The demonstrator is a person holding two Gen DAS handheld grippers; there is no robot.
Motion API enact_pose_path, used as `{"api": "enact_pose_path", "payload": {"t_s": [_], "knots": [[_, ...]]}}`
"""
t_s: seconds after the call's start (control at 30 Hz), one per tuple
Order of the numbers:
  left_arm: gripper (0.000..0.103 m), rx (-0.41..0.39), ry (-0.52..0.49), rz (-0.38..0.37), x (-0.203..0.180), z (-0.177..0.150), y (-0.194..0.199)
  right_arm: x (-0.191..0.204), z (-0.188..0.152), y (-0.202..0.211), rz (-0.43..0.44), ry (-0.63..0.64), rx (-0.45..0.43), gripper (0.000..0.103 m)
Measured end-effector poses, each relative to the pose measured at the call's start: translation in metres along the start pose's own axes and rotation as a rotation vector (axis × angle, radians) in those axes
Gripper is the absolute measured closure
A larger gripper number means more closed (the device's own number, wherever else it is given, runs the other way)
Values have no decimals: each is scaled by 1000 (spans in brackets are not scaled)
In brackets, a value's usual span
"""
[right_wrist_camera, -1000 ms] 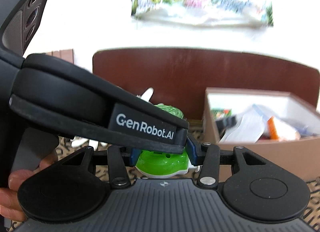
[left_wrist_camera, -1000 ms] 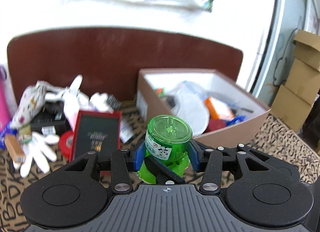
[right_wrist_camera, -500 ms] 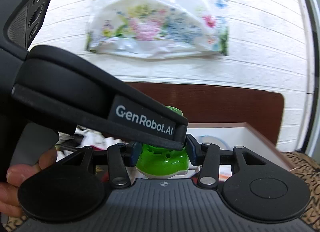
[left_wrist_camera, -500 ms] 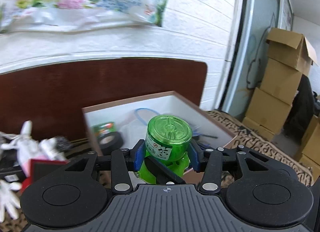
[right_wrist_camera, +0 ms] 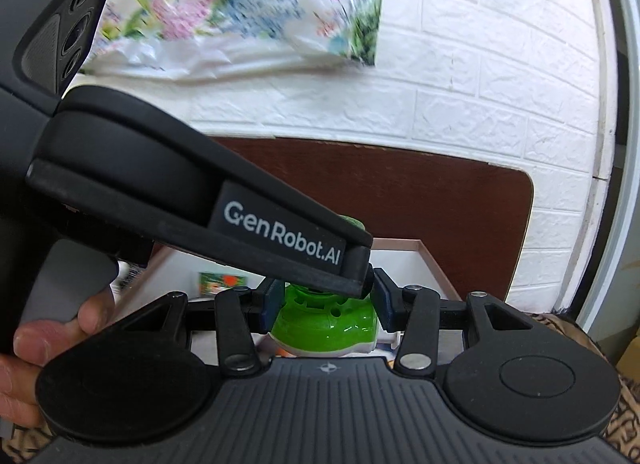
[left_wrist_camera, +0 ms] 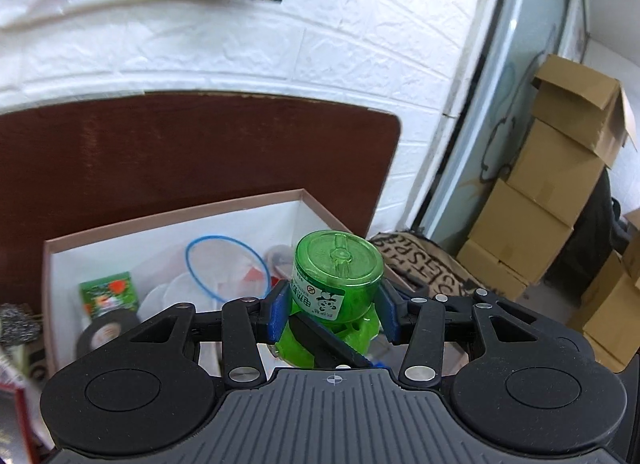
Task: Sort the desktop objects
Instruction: 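Release the green repellent device into the cardboard box, then withdraw both grippers from the box back over the table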
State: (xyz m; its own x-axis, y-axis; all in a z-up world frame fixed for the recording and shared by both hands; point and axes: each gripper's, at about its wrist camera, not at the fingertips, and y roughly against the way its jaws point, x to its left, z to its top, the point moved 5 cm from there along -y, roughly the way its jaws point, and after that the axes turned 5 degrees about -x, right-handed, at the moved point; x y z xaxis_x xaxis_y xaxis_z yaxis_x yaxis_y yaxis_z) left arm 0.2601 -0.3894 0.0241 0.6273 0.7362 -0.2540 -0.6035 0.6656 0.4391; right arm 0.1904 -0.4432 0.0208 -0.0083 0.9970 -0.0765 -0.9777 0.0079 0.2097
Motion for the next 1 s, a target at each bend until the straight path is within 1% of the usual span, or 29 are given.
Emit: {"api": "enact_pose_path", "payload": {"t_s": [0.13,0.17,0.2,0.23,0.27,0.3,0.33,0.37,0.4,0.47,0.5,0.53,0.57,0.73,0.8,0.9,1.0], "knots": [[54,0,44,-15,12,10,-28,-10,0,-27,0,60,12,51],[51,4,58,-17,16,12,-35,-12,0,-34,-1,72,19,51],[43,14,68,-18,19,13,-41,-13,-1,-42,0,84,36,51],[41,21,79,-16,22,13,-47,-14,-3,-48,-5,93,56,51],[36,20,90,-5,25,13,-52,-15,-4,-55,-21,103,79,51],[23,13,100,17,29,13,-56,-15,-7,-59,-29,112,96,51],[15,5,110,37,32,12,-57,-15,-10,-64,-31,118,117,47],[5,-8,121,56,36,11,-58,-14,-13,-67,-38,124,137,38],[0,-23,129,68,39,9,-58,-14,-15,-69,-53,134,153,34],[0,-27,126,71,44,8,-56,-13,-16,-68,-73,150,168,21],[0,-23,122,71,45,7,-54,-12,-16,-67,-85,160,169,17],[0,-17,122,74,47,7,-54,-11,-16,-66,-96,170,170,11],[0,-12,125,78,48,6,-53,-9,-16,-65,-104,178,171,8],[0,-3,120,85,47,4,-47,-7,-17,-61,-111,191,174,3],[0,1,106,83,44,2,-44,-7,-16,-64,-112,173,186,1],[0,12,81,78,37,-1,-41,-10,-21,-62,-109,125,214,1],[0,10,47,73,30,-6,-34,-12,-20,-55,-116,99,200,0]]}}
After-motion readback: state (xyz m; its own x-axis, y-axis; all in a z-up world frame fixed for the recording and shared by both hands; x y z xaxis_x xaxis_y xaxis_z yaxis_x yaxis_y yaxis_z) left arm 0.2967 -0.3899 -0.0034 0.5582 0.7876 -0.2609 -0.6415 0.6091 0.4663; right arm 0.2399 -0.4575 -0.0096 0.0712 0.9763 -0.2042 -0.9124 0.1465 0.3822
